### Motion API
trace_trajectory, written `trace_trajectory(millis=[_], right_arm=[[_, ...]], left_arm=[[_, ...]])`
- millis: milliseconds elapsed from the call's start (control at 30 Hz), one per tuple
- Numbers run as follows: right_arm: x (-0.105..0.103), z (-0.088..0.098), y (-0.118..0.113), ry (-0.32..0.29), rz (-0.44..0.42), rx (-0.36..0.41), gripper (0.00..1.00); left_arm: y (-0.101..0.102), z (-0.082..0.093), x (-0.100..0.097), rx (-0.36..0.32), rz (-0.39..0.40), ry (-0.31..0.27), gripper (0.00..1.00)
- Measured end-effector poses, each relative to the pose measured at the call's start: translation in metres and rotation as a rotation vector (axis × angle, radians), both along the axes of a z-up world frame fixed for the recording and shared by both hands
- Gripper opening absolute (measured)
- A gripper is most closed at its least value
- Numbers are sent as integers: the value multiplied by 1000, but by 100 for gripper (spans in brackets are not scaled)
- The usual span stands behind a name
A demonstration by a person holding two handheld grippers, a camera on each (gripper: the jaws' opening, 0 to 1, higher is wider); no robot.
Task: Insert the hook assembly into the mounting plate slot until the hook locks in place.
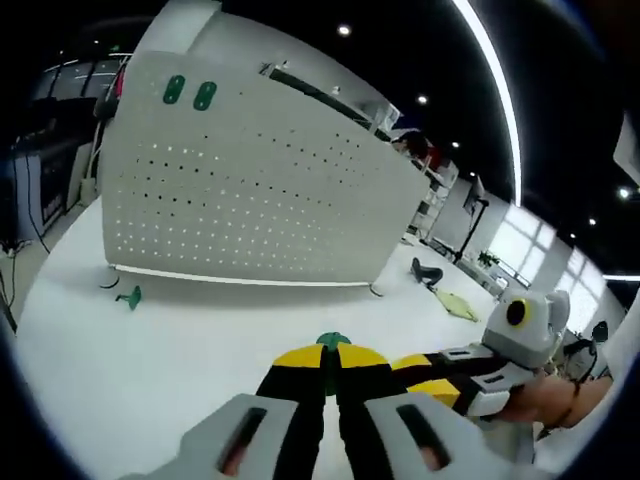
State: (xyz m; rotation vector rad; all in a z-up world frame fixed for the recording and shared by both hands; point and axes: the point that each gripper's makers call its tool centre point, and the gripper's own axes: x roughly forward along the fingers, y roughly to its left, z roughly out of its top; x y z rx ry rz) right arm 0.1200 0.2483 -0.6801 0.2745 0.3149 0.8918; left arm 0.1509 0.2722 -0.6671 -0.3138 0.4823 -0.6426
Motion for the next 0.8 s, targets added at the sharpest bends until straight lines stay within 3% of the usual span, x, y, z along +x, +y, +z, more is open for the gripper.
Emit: trace_trajectory(millis=[367, 433, 567, 800], right_arm=[[2, 9, 2, 17, -29, 30, 7], [3, 12, 1, 4, -39, 40, 5], [4, 11, -1, 41, -47, 67, 4], [4, 13, -3, 33, -83, 49, 1]], left_arm=[[-12, 16, -8, -16, -10, -53, 2], [-16, 18, -10, -3, -29, -93, 2], [-18, 17, -12, -17, -19, -85, 2], [-19, 18, -16, -11, -29, -106, 3]])
